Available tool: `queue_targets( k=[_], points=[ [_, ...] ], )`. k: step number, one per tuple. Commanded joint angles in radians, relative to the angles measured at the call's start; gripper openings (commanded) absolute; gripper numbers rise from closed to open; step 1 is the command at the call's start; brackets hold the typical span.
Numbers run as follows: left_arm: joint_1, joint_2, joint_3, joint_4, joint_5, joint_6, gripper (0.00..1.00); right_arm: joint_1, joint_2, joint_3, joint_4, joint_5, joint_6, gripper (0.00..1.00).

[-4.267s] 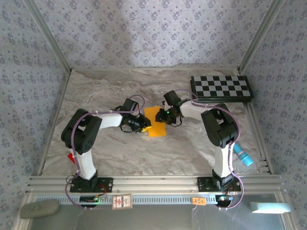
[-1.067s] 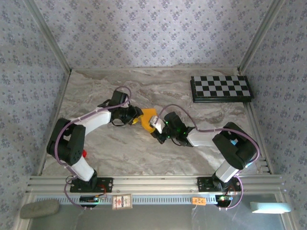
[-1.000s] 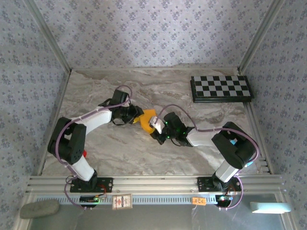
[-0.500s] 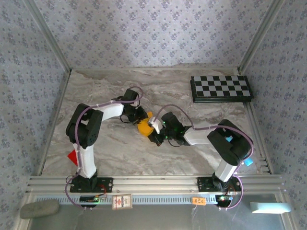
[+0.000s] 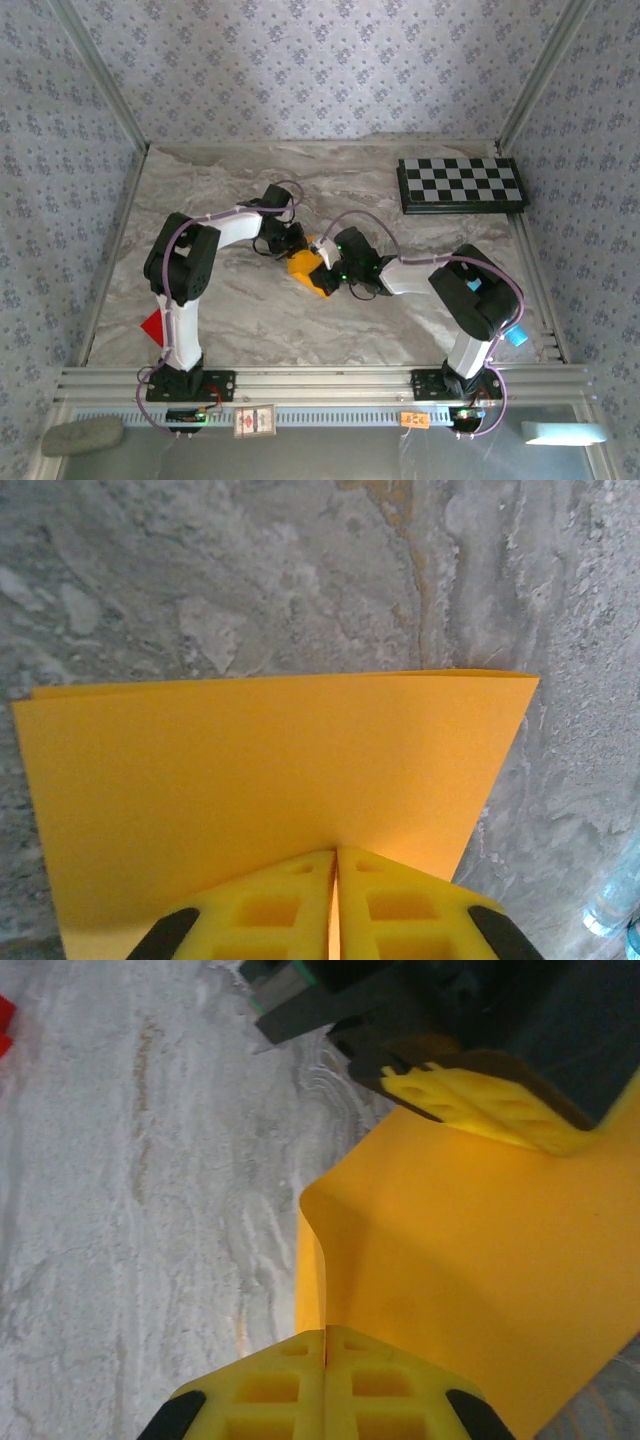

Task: Fold a paper plane with a square sheet of paper (pick it up from the middle)
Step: Third fold the triangle at the center of the table.

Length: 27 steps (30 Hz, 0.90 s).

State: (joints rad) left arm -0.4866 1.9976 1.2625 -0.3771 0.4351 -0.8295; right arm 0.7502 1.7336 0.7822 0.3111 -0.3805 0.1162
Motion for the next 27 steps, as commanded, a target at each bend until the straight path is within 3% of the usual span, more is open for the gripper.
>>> queue_targets(
  k=[1, 11, 27],
  points=[
    [-0.010, 0.052, 0.004, -0.065, -0.017, 0.026, 0.09, -0.002, 0.023, 0.034, -0.068, 0.080, 0.013, 0.00],
    [-0.012, 0.061, 0.011, -0.058, 0.000, 0.025, 0.10, 0.003, 0.028, 0.046, -0.103, 0.169, 0.014, 0.00],
    [-0.014, 0.067, 0.012, -0.050, 0.014, 0.029, 0.09, 0.011, 0.040, 0.056, -0.111, 0.197, 0.011, 0.00]
  ],
)
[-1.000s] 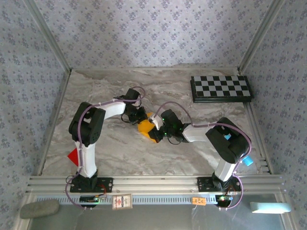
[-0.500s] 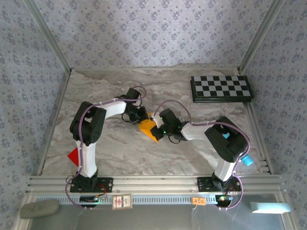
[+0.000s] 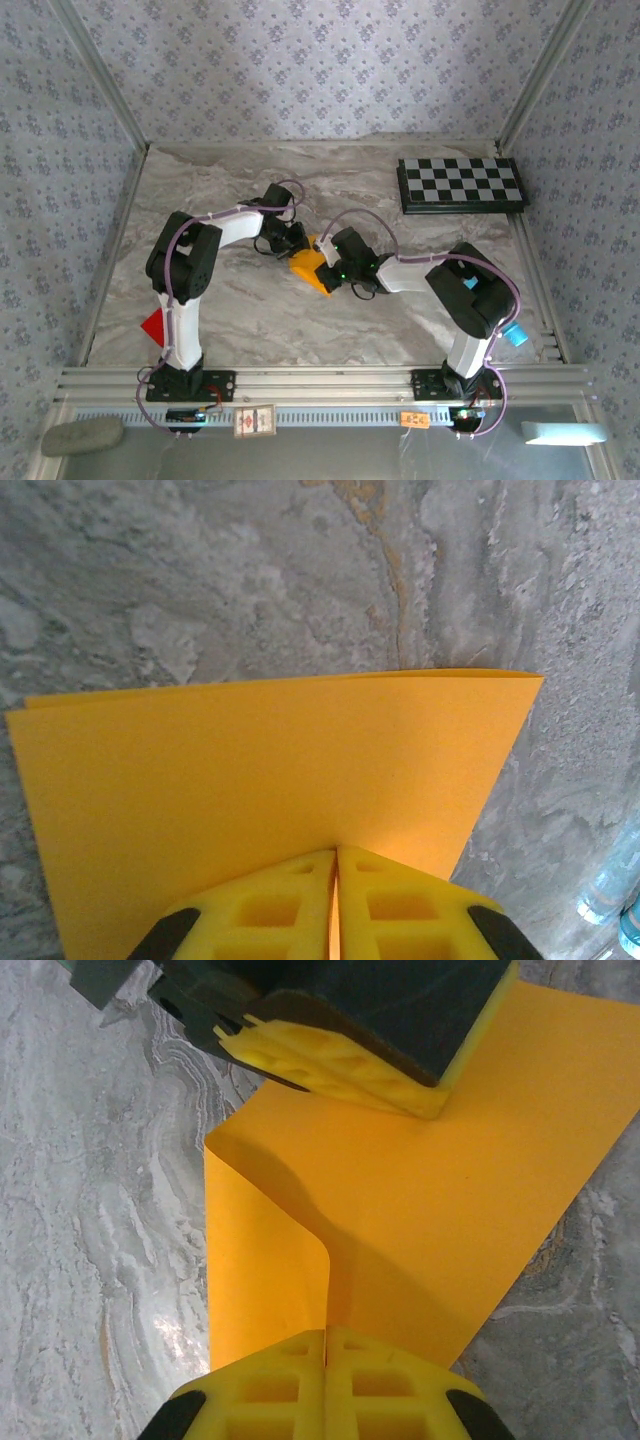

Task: Fold a paper plane with a square sheet of paper (pick it up from the middle)
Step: Third fold the triangle at the center of the table.

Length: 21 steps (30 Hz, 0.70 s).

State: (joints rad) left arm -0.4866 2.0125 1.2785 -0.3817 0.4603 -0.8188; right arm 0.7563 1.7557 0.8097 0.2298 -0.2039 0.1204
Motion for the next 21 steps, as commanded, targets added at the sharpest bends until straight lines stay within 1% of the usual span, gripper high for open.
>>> queue_targets(
  k=[1, 21],
  points=[
    [-0.015, 0.053, -0.004, -0.046, -0.012, 0.019, 0.09, 0.006, 0.019, 0.028, -0.031, 0.021, 0.006, 0.00],
    [-0.017, 0.054, -0.004, -0.045, -0.011, 0.016, 0.09, 0.006, 0.033, 0.042, -0.062, 0.053, 0.008, 0.00]
  ],
)
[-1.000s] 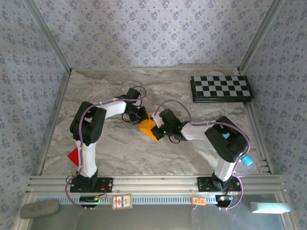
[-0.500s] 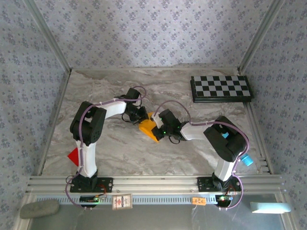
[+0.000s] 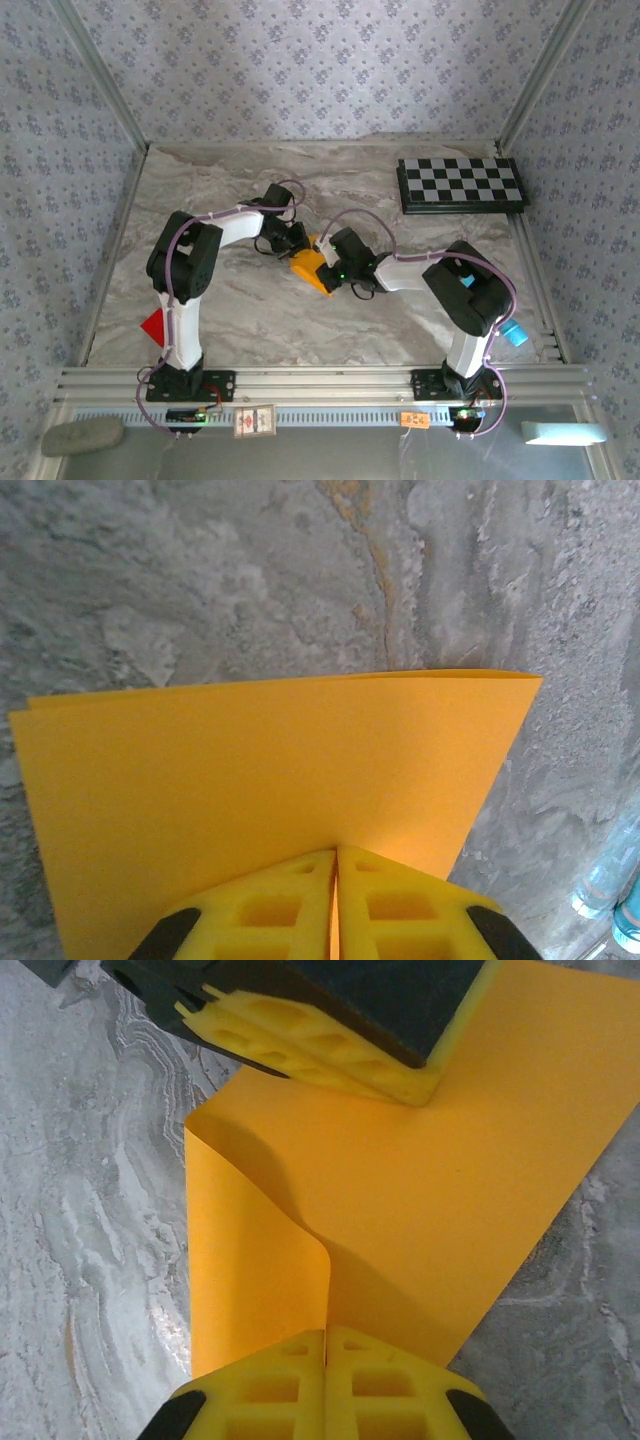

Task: Fold a paper plane with a square sheet of paper (pick it up from the middle)
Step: Third fold the triangle at the center of the table.

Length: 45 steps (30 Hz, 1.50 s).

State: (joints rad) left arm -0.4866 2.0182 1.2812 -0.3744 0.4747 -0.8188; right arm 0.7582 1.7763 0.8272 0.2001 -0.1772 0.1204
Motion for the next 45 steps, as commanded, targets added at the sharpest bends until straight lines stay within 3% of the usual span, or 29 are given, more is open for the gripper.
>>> queue_targets(
  k=[1, 22, 45],
  points=[
    [-0.015, 0.049, -0.006, -0.052, -0.025, 0.016, 0.09, 0.004, 0.012, 0.024, -0.033, 0.029, 0.008, 0.00],
    [-0.015, 0.059, 0.001, -0.054, -0.035, 0.018, 0.09, 0.004, -0.046, 0.015, -0.085, 0.036, 0.021, 0.00],
    [-0.016, 0.055, -0.003, -0.049, -0.027, 0.020, 0.09, 0.005, 0.007, 0.046, -0.096, 0.030, 0.029, 0.00]
  ],
)
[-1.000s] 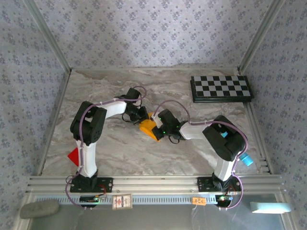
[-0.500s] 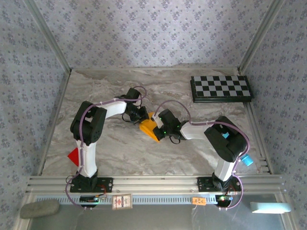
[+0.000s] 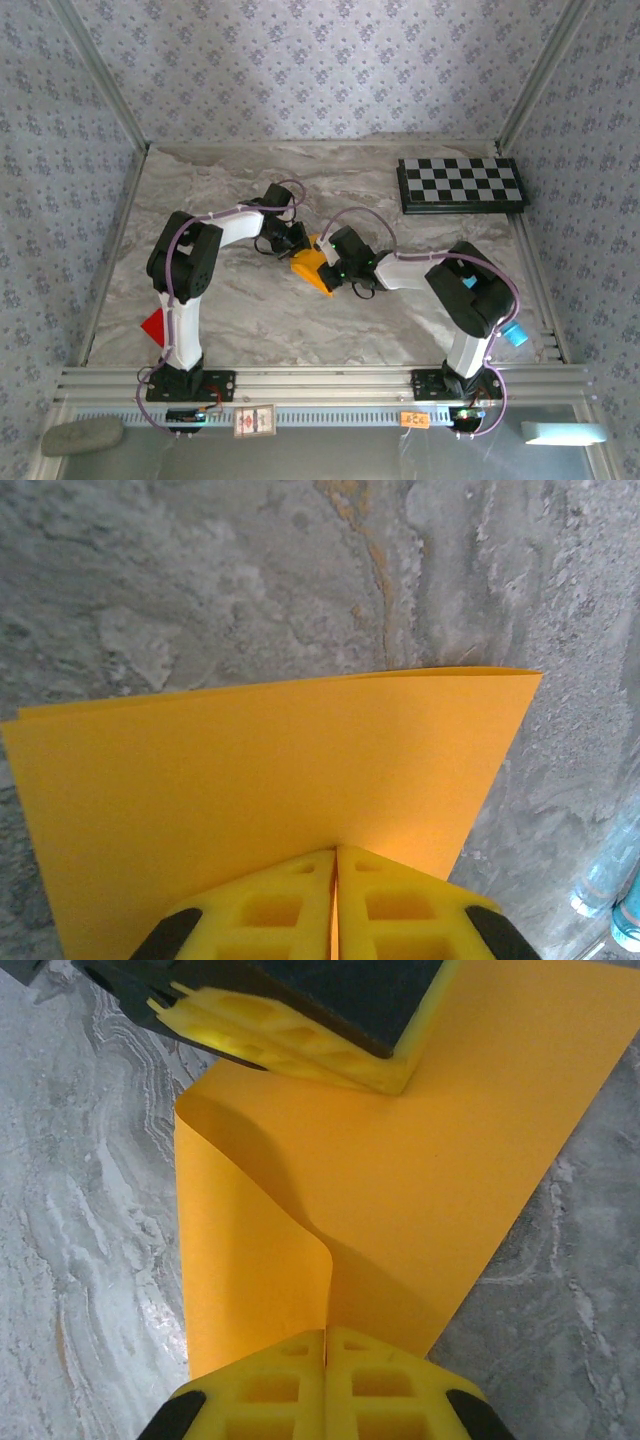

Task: Fold a paper plane with a square sheet of paper (pick it up from the middle)
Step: Third fold the triangle at the center of the table.

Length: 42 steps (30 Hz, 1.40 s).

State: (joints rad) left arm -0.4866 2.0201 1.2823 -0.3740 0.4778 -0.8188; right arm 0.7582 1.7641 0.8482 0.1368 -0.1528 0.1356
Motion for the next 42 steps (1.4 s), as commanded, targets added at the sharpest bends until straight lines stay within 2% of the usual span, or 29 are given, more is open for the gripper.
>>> queue_targets(
  k=[1, 14, 22, 31, 36, 42],
  points=[
    [-0.016, 0.053, -0.004, -0.049, -0.030, 0.019, 0.09, 0.005, 0.022, 0.026, -0.035, 0.005, 0.014, 0.00],
    [-0.011, 0.033, 0.010, -0.054, -0.028, 0.012, 0.09, 0.005, 0.047, 0.044, -0.063, 0.011, 0.020, 0.00],
    [0.027, -0.082, 0.014, -0.033, -0.030, -0.037, 0.14, 0.005, 0.069, 0.054, -0.081, 0.003, 0.027, 0.00],
    [0.065, -0.253, -0.179, 0.089, -0.034, -0.169, 0.17, 0.004, 0.081, 0.065, -0.086, -0.011, 0.032, 0.00],
    [0.050, -0.334, -0.311, 0.231, 0.013, -0.285, 0.16, 0.003, 0.083, 0.068, -0.092, -0.014, 0.036, 0.00],
    [0.005, -0.367, -0.407, 0.354, 0.016, -0.394, 0.13, 0.002, 0.087, 0.070, -0.096, -0.014, 0.039, 0.00]
  ],
)
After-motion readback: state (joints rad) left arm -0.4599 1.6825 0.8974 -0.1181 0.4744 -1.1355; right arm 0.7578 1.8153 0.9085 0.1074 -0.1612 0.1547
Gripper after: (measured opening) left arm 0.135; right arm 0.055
